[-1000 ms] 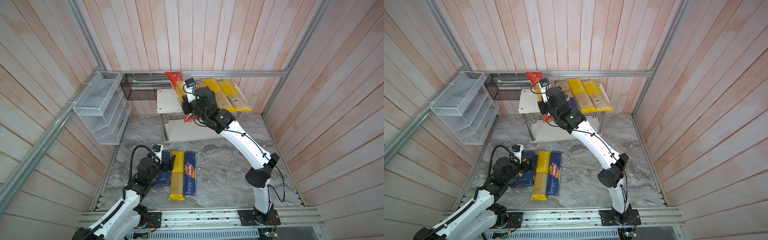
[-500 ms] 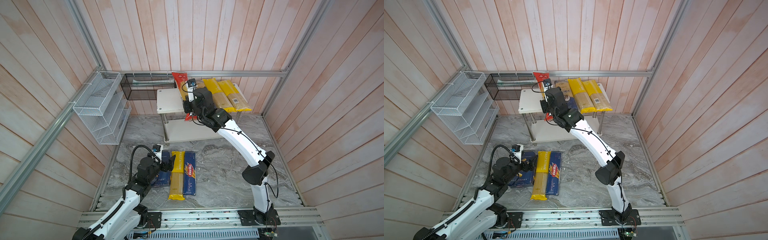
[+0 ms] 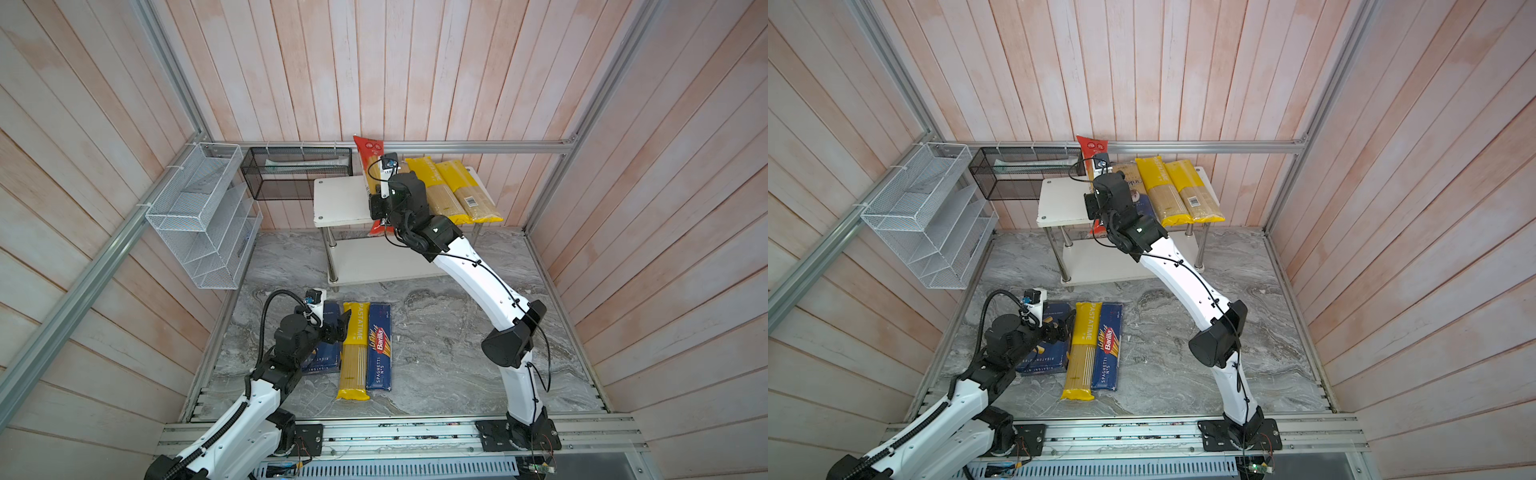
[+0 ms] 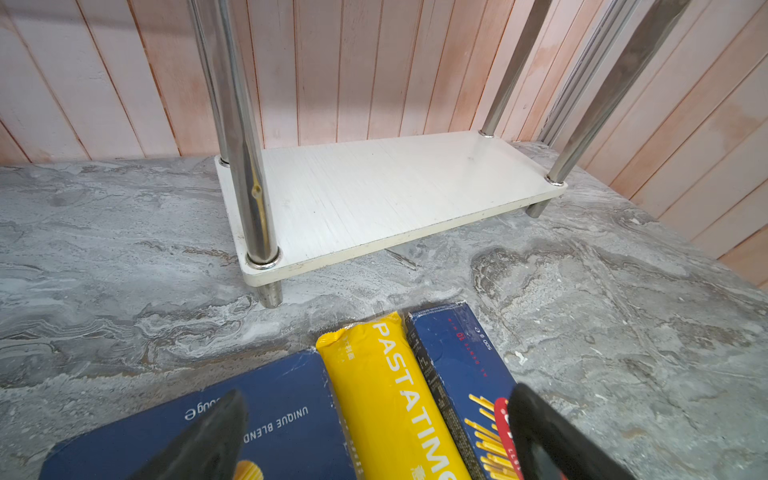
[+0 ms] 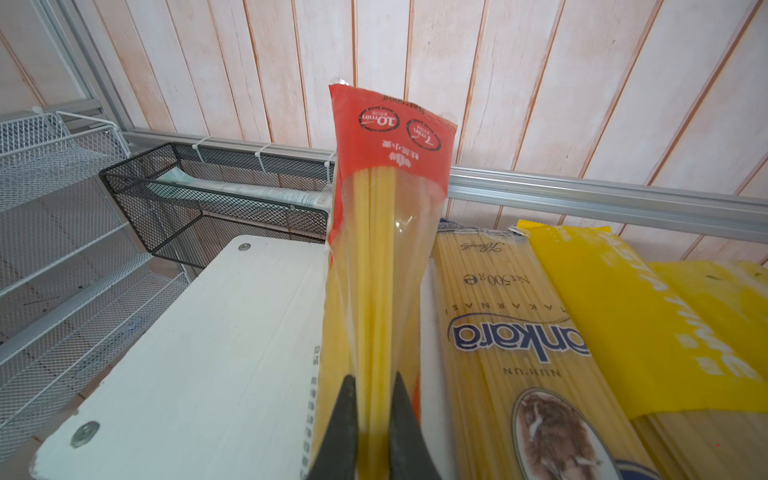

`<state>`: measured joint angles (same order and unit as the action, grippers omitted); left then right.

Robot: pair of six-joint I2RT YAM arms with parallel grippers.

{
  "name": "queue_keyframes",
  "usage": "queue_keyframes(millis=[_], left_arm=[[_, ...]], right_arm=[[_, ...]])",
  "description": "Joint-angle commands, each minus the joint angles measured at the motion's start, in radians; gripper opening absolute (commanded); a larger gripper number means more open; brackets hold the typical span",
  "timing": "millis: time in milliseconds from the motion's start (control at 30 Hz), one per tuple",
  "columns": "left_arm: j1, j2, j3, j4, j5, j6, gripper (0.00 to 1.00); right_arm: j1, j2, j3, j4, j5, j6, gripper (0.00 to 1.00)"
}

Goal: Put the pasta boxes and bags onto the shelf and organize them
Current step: 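Lower the red spaghetti bag onto the top shelf beside the ankara bag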

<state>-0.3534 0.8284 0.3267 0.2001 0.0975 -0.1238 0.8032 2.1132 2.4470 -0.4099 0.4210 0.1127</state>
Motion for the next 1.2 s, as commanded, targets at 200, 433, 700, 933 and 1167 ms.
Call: queue_keyframes(millis=[200, 433, 700, 933, 1167], left_arm=[[0.004, -0.004, -0.005, 0.006, 0.011, 0.004, 1.0], [0.004, -0.002, -0.005, 0.006, 0.011, 0.004, 1.0], [0.004, -0.001, -0.005, 0.005, 0.01, 0.004, 1.0], [0.004, 0.005, -0.001, 0.006, 0.011, 0.004, 1.0], [0.004, -0.001, -0.004, 0.004, 0.01, 0.005, 0.99]], right_arm=[[-0.024, 0.024, 0.05, 0.134, 0.04, 0.024, 0.08], [-0.028, 0.036, 0.049, 0.117, 0.039, 0.04, 0.12], [-0.03, 0.039, 0.046, 0.129, 0.031, 0.061, 0.18], [-0.03, 0.02, 0.046, 0.127, 0.001, 0.067, 0.22], [-0.025, -0.04, 0.039, 0.093, -0.204, 0.029, 0.28]])
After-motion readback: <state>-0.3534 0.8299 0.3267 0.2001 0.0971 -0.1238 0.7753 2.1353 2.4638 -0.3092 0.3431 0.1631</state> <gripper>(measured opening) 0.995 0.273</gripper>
